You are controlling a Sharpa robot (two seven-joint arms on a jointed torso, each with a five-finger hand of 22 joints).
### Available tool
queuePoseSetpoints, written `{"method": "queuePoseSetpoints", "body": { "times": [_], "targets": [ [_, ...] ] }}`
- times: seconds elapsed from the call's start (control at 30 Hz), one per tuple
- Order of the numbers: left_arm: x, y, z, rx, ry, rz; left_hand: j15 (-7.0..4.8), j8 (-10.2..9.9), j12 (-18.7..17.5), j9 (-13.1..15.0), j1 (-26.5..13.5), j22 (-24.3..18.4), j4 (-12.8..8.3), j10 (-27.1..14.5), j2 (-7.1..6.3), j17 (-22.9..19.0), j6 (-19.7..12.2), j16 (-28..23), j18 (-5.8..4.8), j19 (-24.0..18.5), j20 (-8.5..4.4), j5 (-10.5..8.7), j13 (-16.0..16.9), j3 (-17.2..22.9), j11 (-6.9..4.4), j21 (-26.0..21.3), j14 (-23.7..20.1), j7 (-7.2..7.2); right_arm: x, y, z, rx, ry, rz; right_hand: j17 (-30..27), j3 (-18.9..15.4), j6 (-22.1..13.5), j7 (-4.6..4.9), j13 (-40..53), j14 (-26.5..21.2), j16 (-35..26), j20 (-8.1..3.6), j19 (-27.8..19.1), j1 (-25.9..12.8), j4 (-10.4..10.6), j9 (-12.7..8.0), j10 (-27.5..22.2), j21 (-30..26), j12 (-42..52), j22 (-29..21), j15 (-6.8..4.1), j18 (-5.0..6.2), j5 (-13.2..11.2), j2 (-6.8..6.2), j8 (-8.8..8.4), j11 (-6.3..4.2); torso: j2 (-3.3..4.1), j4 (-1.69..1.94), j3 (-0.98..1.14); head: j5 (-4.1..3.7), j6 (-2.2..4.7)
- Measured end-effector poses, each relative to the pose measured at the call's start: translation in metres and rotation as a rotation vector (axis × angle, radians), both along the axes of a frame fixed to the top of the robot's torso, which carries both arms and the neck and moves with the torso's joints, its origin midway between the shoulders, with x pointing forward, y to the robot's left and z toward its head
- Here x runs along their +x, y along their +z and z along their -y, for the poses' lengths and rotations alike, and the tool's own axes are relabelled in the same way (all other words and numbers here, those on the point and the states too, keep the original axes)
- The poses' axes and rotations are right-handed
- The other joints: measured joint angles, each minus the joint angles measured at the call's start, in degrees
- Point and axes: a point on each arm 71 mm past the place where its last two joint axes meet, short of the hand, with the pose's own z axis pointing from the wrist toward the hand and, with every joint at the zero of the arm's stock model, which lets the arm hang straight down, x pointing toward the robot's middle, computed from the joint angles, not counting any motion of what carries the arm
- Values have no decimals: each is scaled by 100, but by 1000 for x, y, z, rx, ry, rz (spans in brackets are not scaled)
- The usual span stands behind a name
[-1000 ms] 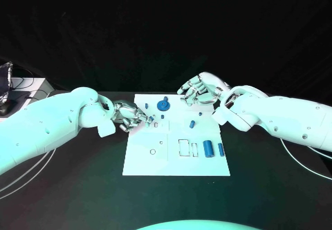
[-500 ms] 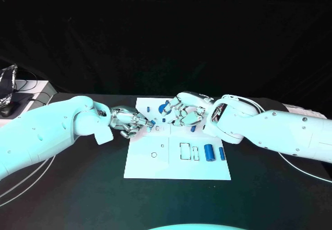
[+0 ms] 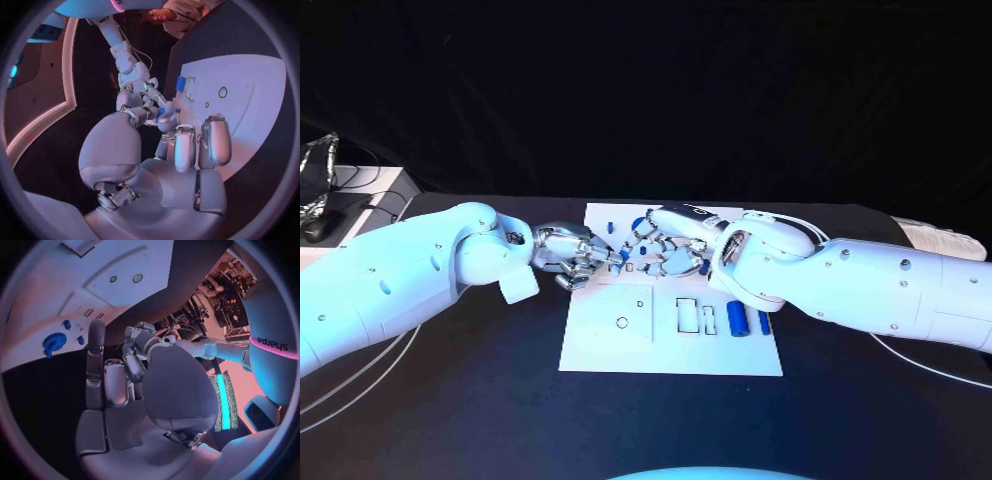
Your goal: Assemble the parts on the task board
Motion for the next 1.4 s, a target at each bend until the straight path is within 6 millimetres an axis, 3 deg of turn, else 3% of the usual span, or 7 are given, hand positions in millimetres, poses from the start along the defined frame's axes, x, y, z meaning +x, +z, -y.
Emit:
{"method": "queuePoseSetpoints", "body": {
  "times": [0.2,0.27,0.9,0.93,1.4],
  "targets": [
    [-1,0,1,-4,-9,-3,0,-1,43,-1,-96,0,0,21,9,0,44,0,0,0,0,-1,37,0,18,20,0,-3,0,0,-2,7,-10,20,75,31,0,0,105,0,62,0,0,-7,31,0,22,0,95,33,0,0,-35,-3,0,16,0,3,0,9,-10],
    [-1,0,1,-4,-10,-3,0,-3,66,-1,-155,0,-111,51,16,0,73,15,0,0,0,-20,62,111,-9,20,0,-9,0,1,-1,11,-14,26,109,31,0,1,144,0,94,0,0,-23,31,0,34,31,126,40,0,0,-44,12,0,27,0,2,1,15,-13],
    [-1,-1,1,4,-13,-1,-14,-3,109,6,-321,-2,-150,121,43,0,133,51,0,0,0,-25,99,183,-22,41,-14,-11,-3,2,-1,37,-20,42,224,77,86,38,334,0,209,1,-1,-112,112,16,77,98,311,163,0,0,-65,57,43,72,4,-8,4,42,-19],
    [-1,-1,1,4,-13,-1,-21,-4,109,6,-356,-2,-221,122,35,0,133,51,0,0,0,-42,100,254,-22,41,-21,-11,-3,2,-1,36,-19,41,232,67,107,42,348,0,239,1,-1,-112,122,23,84,106,324,178,0,0,-97,57,51,79,4,-8,4,42,-19],
    [-1,-1,2,6,-15,0,-37,-5,109,6,-425,-3,-206,153,41,0,176,73,0,0,0,-39,111,270,-32,41,-5,-10,-4,-1,-5,34,-12,21,318,55,202,68,492,-2,332,43,41,-202,232,40,124,212,444,327,43,1,-362,87,74,79,-3,-2,-7,38,-35]
  ]
}}
